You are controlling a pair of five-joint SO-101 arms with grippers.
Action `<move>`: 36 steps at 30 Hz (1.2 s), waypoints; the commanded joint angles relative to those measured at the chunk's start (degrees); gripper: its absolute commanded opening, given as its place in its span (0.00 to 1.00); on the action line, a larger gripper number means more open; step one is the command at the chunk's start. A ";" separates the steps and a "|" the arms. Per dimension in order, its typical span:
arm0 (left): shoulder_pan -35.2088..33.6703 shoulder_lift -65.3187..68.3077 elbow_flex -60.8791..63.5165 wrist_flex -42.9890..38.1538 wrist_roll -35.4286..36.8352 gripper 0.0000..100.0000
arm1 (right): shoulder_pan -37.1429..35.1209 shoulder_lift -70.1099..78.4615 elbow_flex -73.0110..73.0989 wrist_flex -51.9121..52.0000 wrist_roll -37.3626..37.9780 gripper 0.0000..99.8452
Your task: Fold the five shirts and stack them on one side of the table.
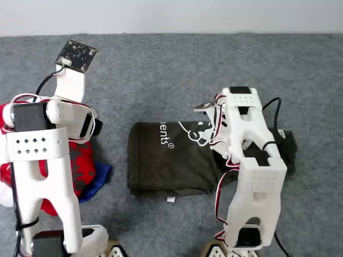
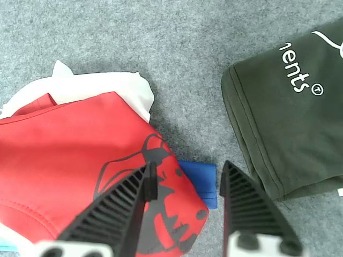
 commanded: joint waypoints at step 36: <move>14.95 18.11 6.55 -4.04 17.32 0.30 | 23.43 -46.20 7.03 2.95 10.46 0.01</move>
